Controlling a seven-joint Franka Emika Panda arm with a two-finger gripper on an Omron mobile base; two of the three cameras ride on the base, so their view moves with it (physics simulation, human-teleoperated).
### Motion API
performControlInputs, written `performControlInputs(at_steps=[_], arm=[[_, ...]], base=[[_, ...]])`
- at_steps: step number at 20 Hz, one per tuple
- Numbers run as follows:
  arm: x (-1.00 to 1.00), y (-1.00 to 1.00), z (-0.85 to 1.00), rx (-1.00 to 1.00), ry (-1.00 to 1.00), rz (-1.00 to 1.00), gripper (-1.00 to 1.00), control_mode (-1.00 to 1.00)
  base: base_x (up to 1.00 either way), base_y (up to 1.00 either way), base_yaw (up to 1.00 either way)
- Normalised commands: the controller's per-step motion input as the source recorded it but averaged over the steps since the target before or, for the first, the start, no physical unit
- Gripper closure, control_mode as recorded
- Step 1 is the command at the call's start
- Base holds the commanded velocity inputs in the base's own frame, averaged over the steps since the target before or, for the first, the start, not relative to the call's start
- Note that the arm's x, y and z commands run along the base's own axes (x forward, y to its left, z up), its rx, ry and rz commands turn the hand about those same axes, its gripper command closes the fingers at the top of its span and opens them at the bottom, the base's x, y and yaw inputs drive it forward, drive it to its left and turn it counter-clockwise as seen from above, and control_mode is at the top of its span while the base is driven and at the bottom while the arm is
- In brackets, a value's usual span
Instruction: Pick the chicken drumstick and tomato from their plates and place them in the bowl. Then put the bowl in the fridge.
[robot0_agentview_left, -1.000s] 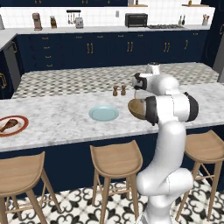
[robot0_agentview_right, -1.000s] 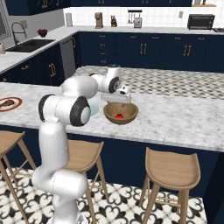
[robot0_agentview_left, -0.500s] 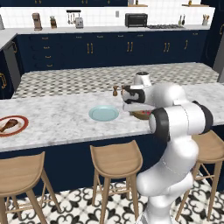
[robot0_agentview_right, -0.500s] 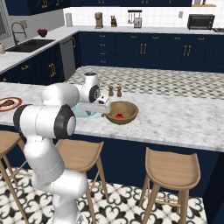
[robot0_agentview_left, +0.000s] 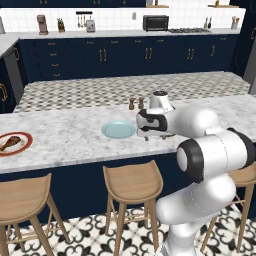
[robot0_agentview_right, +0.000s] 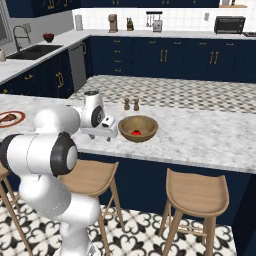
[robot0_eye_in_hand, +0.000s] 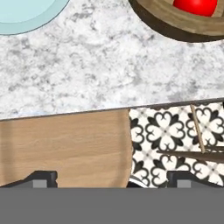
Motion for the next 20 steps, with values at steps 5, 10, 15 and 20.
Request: performControlInputs(at_steps=[5,10,15,20], arm=[[-0.06,0.13,-0.02,0.00,0.00,0.00,-1.00,1.00],[0.00,0.00,0.00,0.00,0.00,0.00,-1.00,1.00],[0.00,0.00,0.00,0.00,0.00,0.00,-1.00,1.00],[0.00,0.00,0.00,0.00,0.00,0.00,-1.00,1.00]], base=[[-0.04,0.20,0.00],[0.02,0.99,-0.02],[0.35,0.77,-0.03],[0.91,0.09,-0.02]])
